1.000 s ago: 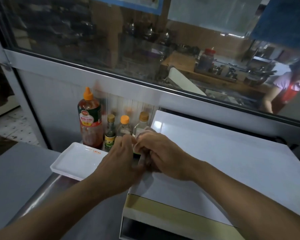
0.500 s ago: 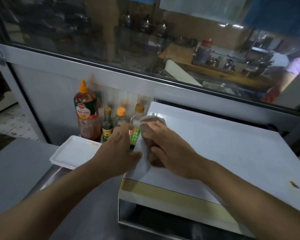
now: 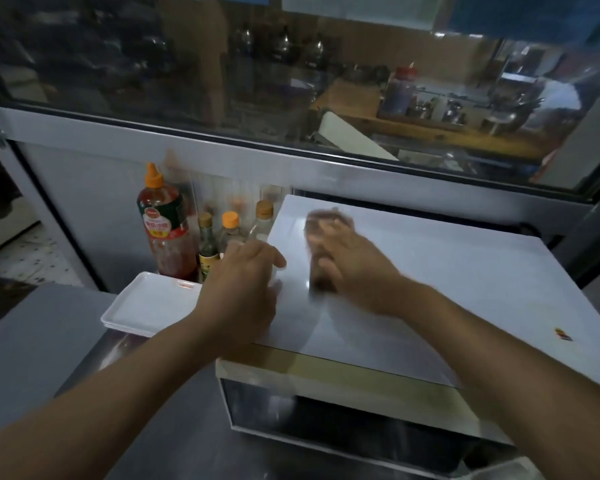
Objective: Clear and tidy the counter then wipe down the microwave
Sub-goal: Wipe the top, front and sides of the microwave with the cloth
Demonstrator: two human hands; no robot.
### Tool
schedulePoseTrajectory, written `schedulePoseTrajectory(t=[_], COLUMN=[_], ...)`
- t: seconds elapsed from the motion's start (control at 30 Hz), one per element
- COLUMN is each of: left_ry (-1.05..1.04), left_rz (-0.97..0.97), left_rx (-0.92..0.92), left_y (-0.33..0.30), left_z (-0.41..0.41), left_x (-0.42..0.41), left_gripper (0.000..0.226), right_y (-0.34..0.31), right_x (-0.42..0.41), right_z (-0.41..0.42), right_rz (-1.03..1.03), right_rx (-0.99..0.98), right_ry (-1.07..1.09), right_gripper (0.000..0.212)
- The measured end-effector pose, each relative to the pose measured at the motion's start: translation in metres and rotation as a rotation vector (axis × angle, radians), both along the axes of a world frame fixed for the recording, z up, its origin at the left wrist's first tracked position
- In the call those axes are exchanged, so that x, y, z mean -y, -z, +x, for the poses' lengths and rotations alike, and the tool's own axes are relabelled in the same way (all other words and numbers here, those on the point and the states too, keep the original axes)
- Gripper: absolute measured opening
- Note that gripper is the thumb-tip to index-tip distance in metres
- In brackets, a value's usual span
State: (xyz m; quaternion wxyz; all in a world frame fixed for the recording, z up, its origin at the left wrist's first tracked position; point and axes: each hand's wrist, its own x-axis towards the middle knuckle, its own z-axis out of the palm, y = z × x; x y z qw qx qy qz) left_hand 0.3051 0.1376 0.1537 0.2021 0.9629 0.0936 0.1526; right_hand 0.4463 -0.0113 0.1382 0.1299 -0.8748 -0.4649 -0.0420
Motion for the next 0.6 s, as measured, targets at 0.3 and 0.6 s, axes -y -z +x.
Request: schedulePoseTrajectory(t=[0.3, 0.6], left_ry=[0.022, -0.064], left_rz=[0.161, 0.238], left_rx=[-0.064, -0.121], left_y=[0.008, 0.002], left_z=[0.017, 0.017], left_x=[0.026, 0.049], left_gripper=[0.031, 0.035], right_y=[-0.006, -0.002], right_x=[0.059, 0.07], right_z=[0.006, -0.007], right_rz=[0.035, 0.056], right_rx=[-0.077, 0.005], right_ry=[-0.12, -0.094], right_gripper=[0.051, 0.044])
